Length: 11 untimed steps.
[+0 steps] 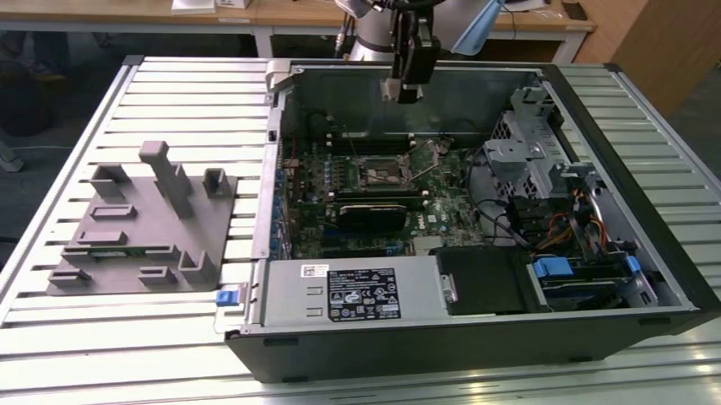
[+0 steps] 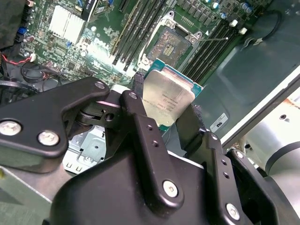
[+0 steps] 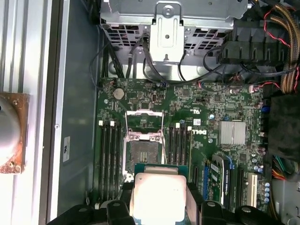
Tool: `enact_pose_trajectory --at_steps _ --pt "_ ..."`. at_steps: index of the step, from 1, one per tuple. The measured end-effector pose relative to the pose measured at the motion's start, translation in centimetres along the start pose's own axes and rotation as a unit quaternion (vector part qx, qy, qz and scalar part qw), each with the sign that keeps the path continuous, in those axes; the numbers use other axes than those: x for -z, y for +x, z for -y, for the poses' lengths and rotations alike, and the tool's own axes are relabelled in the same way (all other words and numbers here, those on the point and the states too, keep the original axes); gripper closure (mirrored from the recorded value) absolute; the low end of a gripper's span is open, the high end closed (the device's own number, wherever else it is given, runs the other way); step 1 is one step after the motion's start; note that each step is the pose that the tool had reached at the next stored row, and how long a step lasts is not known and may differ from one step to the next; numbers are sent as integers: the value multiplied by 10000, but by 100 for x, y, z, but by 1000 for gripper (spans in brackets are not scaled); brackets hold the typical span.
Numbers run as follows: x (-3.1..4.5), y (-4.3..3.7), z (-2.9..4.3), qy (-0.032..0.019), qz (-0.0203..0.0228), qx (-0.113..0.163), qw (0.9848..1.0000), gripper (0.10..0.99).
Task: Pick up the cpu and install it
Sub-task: 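Place the cpu into insertion slot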
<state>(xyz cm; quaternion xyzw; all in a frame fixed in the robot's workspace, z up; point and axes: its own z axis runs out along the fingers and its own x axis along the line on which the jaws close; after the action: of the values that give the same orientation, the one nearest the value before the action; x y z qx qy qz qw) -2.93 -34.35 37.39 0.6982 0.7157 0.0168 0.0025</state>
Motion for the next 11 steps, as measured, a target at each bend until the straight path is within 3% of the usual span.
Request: enact_pose_trajectory --at_steps 11 --pt "-32 -1 1 2 -3 94 10000 557"
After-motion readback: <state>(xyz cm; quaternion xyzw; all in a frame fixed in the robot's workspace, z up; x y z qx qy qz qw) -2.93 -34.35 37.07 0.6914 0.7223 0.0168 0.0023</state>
